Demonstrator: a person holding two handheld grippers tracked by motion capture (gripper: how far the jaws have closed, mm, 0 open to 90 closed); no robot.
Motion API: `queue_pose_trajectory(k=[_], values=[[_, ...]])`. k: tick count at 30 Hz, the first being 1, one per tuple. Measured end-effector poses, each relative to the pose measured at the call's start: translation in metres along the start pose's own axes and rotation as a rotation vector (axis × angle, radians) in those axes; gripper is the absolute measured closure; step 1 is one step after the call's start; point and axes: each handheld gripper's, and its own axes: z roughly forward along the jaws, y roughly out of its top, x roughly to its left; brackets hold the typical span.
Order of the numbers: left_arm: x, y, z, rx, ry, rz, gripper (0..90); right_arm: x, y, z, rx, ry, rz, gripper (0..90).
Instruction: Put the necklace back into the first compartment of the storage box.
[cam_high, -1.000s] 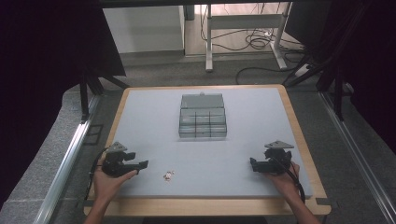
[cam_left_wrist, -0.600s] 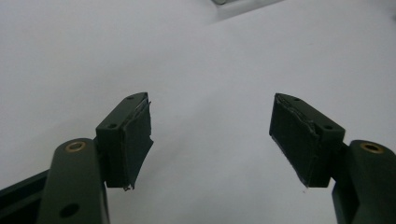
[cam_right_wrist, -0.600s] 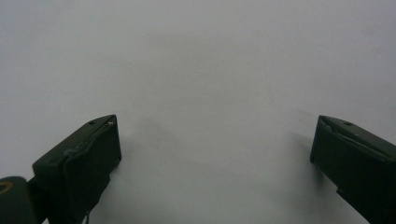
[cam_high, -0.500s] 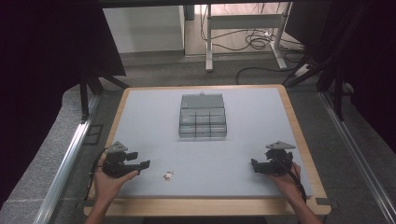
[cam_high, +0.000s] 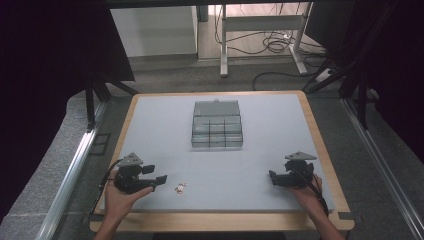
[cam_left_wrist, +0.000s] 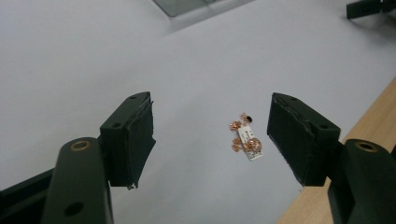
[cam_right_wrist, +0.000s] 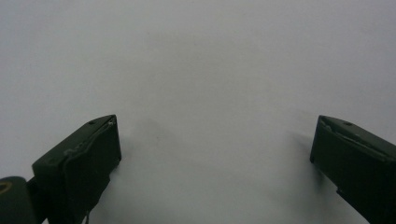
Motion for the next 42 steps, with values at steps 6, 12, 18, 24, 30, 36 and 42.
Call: queue_pose_trajectory(k=[6, 12, 18, 24, 30, 36, 42], values=[[-0.010, 0.000, 0.006, 0.023, -0.035, 0.018, 35.7, 0.000, 0.000, 0.000, -0.002, -0.002, -0.001, 1.6], [-0.023, -0.006, 0.017, 0.071, -0.075, 0.050, 39.2, 0.000, -0.001, -0.001, -0.004, -0.001, 0.002, 1.6], [-0.028, -0.009, 0.028, 0.109, -0.087, 0.063, 43.0, 0.000, -0.001, -0.001, -0.003, -0.002, 0.004, 1.6], [-0.031, -0.010, 0.039, 0.143, -0.112, 0.067, 50.1, 0.000, -0.001, -0.001, -0.003, -0.003, 0.005, 1.6], [-0.031, -0.012, 0.048, 0.177, -0.089, 0.083, 52.8, 0.000, -0.001, -0.001, -0.003, -0.004, 0.005, 1.6], [-0.030, -0.012, 0.056, 0.187, -0.069, 0.078, 54.2, 0.001, -0.001, -0.001, -0.003, -0.005, 0.005, 1.5], [-0.031, -0.013, 0.061, 0.195, -0.042, 0.089, 57.3, 0.000, -0.001, -0.001, -0.003, -0.005, 0.005, 1.5]])
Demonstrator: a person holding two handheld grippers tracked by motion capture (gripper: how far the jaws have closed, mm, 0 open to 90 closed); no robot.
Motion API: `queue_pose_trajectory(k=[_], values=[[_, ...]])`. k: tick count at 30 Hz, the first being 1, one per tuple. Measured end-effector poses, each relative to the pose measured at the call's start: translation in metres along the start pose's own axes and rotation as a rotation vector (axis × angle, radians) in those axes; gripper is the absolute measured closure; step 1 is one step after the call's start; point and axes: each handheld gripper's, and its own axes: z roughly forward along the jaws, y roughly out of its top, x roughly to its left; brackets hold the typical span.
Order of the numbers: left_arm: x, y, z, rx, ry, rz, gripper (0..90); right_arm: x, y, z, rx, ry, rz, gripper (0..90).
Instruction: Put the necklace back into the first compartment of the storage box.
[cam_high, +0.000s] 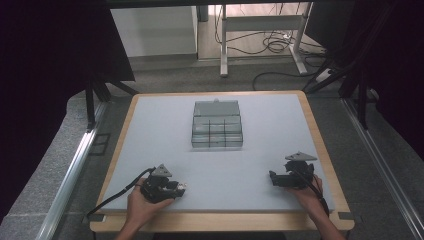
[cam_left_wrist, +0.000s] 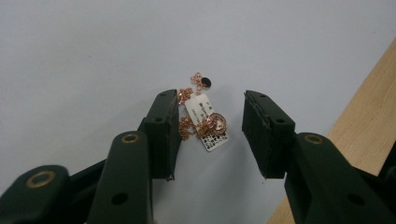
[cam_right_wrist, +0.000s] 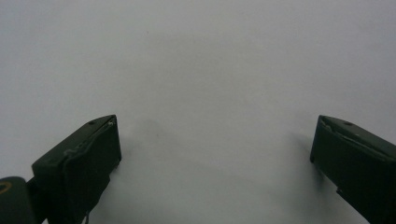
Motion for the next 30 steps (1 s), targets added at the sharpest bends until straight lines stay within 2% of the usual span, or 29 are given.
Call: queue_pose_trajectory(k=[3, 4, 5, 7, 17, 19, 25, 30], values=[[-0.0027, -0.0024, 0.0015, -0.019, 0.039, 0.021, 61.8, -0.0001, 0.0002, 0.0001, 0.001, -0.001, -0.003, 1.5], [-0.0027, -0.0024, 0.0015, -0.019, 0.039, 0.021, 63.2, -0.0001, 0.0002, 0.0001, 0.001, -0.001, -0.003, 1.5], [-0.0044, -0.0042, 0.0020, -0.028, 0.066, 0.041, 65.1, -0.0002, 0.0002, 0.0000, 0.001, 0.000, -0.003, 1.5], [-0.0050, -0.0051, 0.0021, -0.032, 0.081, 0.053, 68.2, 0.0000, 0.0001, 0.0000, 0.001, 0.000, -0.001, 1.5], [-0.0014, -0.0036, 0.0007, -0.018, 0.077, 0.049, 75.9, 0.0000, -0.0002, 0.0000, -0.001, 0.001, -0.001, 1.5], [-0.0010, -0.0039, 0.0001, -0.015, 0.079, 0.055, 78.8, -0.0002, -0.0003, 0.0000, -0.002, 0.002, -0.002, 1.6], [-0.0009, -0.0051, -0.0020, -0.010, 0.076, 0.063, 80.2, -0.0002, -0.0004, 0.0000, -0.003, 0.002, -0.002, 1.6], [-0.0004, -0.0061, -0.0047, -0.015, 0.091, 0.075, 85.2, -0.0003, -0.0004, 0.0000, -0.003, 0.003, -0.002, 1.6]])
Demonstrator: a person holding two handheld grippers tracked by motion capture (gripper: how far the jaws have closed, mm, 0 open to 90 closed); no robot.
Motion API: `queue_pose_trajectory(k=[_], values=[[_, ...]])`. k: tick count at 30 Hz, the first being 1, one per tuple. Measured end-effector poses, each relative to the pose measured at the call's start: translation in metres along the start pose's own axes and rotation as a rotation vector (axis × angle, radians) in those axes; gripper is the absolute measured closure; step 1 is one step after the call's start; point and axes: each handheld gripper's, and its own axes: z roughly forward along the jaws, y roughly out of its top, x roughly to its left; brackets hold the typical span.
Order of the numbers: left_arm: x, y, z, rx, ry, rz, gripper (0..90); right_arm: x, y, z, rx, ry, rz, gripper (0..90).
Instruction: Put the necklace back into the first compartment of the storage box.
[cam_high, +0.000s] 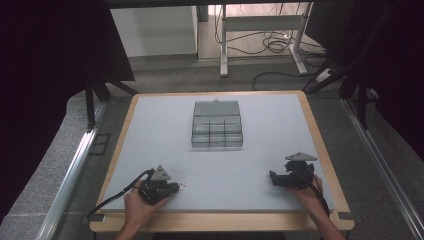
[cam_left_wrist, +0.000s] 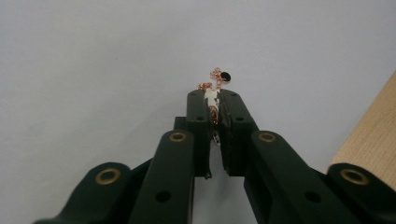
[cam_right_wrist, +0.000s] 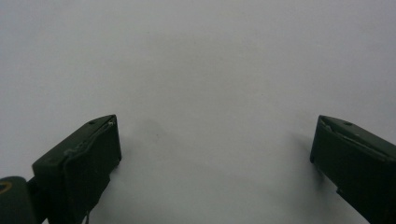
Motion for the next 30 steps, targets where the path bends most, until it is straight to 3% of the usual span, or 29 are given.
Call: queue_pose_trajectory(k=[11, 23, 30], values=[[0.002, 0.001, -0.005, -0.027, -0.032, -0.014, 86.2, 0.000, 0.000, 0.000, -0.001, 0.000, 0.000, 1.6], [0.015, 0.007, -0.027, -0.148, -0.072, -0.092, 86.5, 0.000, 0.000, 0.000, -0.001, 0.000, -0.004, 1.4], [0.021, 0.009, -0.038, -0.189, -0.091, -0.122, 86.6, 0.000, 0.000, 0.000, -0.001, 0.000, -0.004, 1.3]])
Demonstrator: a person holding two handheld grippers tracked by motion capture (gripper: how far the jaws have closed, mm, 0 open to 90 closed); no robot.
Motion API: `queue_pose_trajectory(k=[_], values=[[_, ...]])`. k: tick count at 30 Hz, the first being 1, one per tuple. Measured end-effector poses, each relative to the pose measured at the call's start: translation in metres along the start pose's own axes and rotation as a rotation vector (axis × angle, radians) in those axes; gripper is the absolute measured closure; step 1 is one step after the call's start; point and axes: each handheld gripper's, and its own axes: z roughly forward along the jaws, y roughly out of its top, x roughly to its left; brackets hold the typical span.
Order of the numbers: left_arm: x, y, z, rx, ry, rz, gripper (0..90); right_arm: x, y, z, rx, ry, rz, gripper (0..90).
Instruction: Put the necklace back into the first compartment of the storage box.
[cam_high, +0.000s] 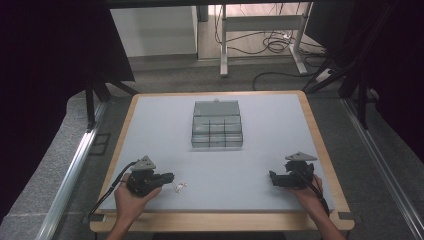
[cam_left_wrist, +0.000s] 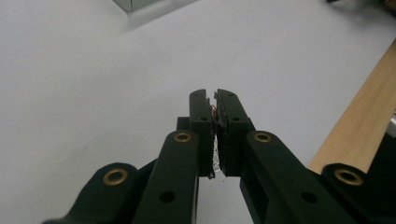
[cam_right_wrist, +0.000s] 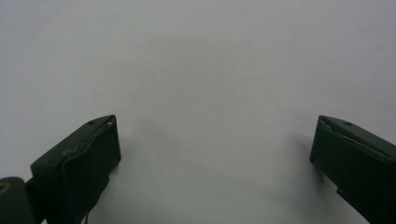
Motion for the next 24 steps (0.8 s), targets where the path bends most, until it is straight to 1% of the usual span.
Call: queue_pose_trajectory(k=[3, 9, 15, 20, 24], values=[[0.003, 0.003, -0.006, -0.014, 0.012, -0.003, 86.6, 0.000, 0.000, 0.000, 0.000, 0.000, 0.000, 1.4], [0.003, 0.010, -0.012, -0.036, 0.008, 0.000, 86.6, 0.000, 0.000, 0.000, -0.001, 0.000, 0.001, 1.3], [0.003, 0.018, -0.020, -0.051, 0.008, 0.012, 86.6, 0.000, -0.001, 0.000, -0.007, 0.000, -0.004, 1.3], [0.005, 0.024, -0.024, -0.067, -0.015, 0.007, 86.6, 0.000, -0.001, 0.000, -0.009, 0.001, -0.005, 1.3], [0.004, 0.033, -0.028, -0.090, -0.030, 0.007, 86.7, 0.000, -0.001, 0.000, -0.009, 0.000, -0.004, 1.3]])
